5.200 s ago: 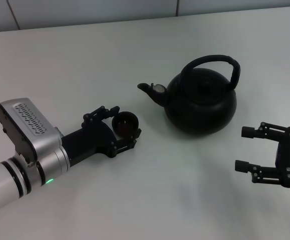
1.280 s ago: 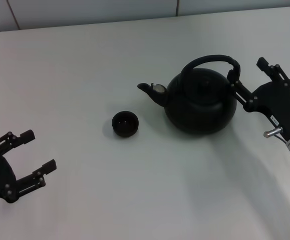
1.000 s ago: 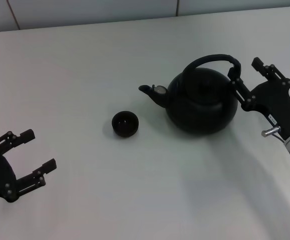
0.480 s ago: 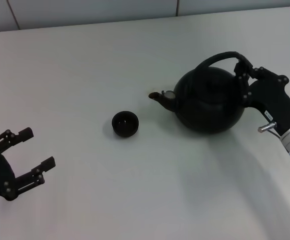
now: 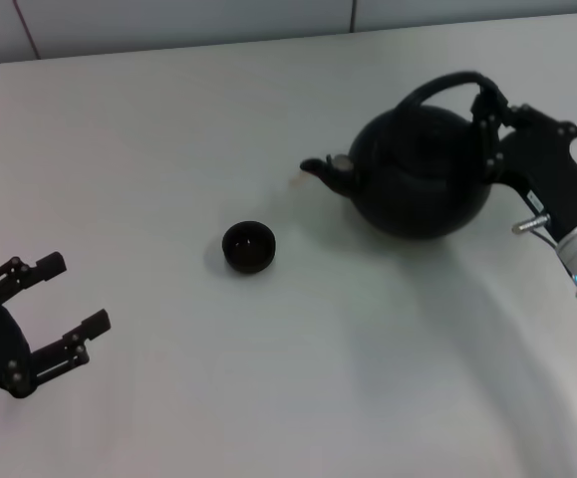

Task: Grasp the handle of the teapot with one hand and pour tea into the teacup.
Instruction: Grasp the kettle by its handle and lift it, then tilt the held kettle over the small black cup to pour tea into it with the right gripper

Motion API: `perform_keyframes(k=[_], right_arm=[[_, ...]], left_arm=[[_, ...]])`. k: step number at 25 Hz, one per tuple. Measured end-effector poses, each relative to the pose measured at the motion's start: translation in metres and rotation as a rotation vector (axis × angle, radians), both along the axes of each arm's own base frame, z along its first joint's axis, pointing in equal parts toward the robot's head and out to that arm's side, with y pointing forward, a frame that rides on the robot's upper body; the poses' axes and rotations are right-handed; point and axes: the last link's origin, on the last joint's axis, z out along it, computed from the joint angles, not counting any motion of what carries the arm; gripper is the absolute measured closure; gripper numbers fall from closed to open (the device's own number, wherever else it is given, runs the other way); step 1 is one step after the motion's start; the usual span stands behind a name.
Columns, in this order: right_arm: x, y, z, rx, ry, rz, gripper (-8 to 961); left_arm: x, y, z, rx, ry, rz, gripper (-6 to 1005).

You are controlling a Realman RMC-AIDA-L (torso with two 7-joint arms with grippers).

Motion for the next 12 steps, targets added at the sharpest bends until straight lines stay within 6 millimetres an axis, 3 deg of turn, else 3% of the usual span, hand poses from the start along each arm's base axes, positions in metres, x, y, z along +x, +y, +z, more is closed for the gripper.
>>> perform_keyframes(k=[6,12], right_arm=[[-0.022,0.039,0.004,-0.051,-0.009,0.057,876],[-0.031,0.052,0.002,-0.084,-0.023,0.083,876]], left_arm=[[0.002,0.001,-0.001,0.003,-0.004,-0.005,206],[0.003,0.002,-0.002,0.005,-0.010,-0.006,206]])
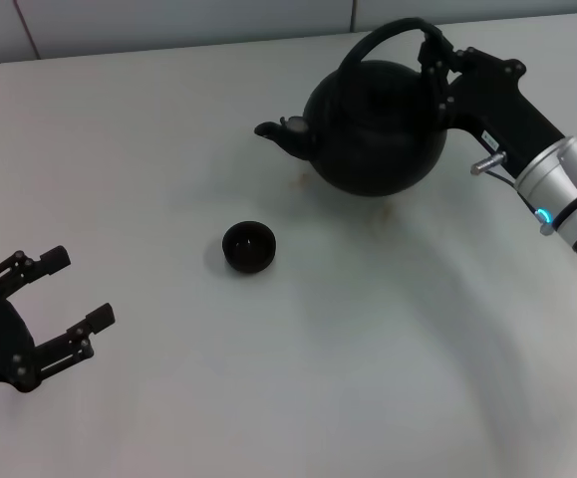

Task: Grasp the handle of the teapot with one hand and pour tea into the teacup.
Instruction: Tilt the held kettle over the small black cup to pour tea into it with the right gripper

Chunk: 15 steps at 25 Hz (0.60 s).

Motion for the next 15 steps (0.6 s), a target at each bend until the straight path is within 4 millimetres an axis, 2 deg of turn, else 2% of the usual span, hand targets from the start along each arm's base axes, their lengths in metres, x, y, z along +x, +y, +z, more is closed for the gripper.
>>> perform_keyframes(k=[11,15], right_arm=[[0.003,0.015,0.018,-0.177,0.006,0.038,875],[-0.005,0.022,0.023,-0.248,-0.009,0.082,875]], left_arm=[[0.001,0.000,-0.001,0.005,-0.012,0.004,206],[0.001,-0.001,-0.002,0.007,-0.015,0.002,206]])
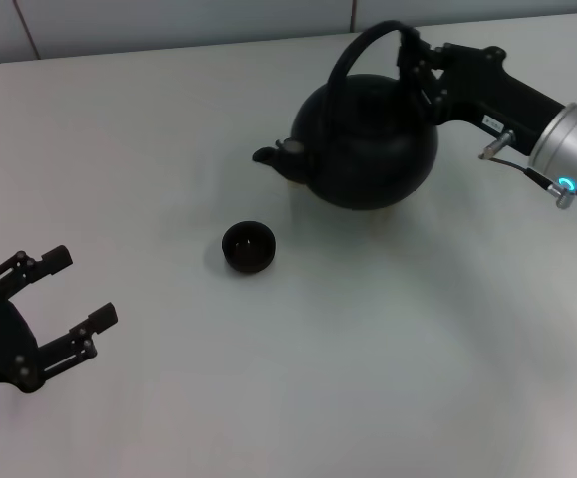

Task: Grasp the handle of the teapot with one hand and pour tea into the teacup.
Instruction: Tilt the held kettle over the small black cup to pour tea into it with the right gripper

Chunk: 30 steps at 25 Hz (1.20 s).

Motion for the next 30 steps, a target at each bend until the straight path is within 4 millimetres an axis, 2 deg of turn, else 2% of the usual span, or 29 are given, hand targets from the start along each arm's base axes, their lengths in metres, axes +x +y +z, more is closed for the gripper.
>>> perform_keyframes(k=[5,13,22,30], right_arm=[[-0.008,0.004,-0.001,-0.030,-0.028,0.041,876],[-0.009,0.006,0.002,-0.004,-0.068,0.064,876],[-0.020,0.013,0.002,0.044,-0.245,0.206,875],[-0.027,0.020,0.009,0.059,-0.316,0.266,875]], left_arm=[[0.000,-0.002,-0.002,0.013,-0.006,-0.006,206],[-0.001,-0.003,-0.002,0.014,-0.008,-0.001,206],[-0.001,-0.003,-0.002,0.015,-0.007,-0.001,206],[0.000,-0.002,-0.002,0.013,-0.009,-0.001,206]])
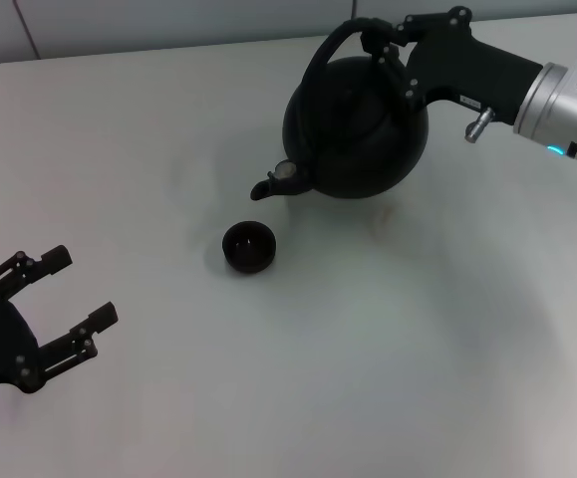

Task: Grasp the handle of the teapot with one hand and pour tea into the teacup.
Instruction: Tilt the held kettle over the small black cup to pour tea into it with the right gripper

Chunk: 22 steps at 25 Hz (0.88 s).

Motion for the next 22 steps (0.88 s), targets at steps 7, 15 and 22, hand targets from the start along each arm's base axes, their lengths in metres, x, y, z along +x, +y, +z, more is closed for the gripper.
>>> perform_keyframes(k=[7,15,22], right_arm=[[-0.006,0.003,0.003,0.003,-0.072,0.068,876],[-0.013,0.007,0.003,0.008,-0.122,0.113,876],[-0.019,0.010,0.002,0.000,-0.159,0.147,876]], left_arm=[[0.000,0.001,0.000,0.000,-0.003,0.001,206],[0.001,0.001,0.001,0.005,-0.007,0.003,206],[0.001,0.002,0.001,0.008,-0.009,0.005,206]])
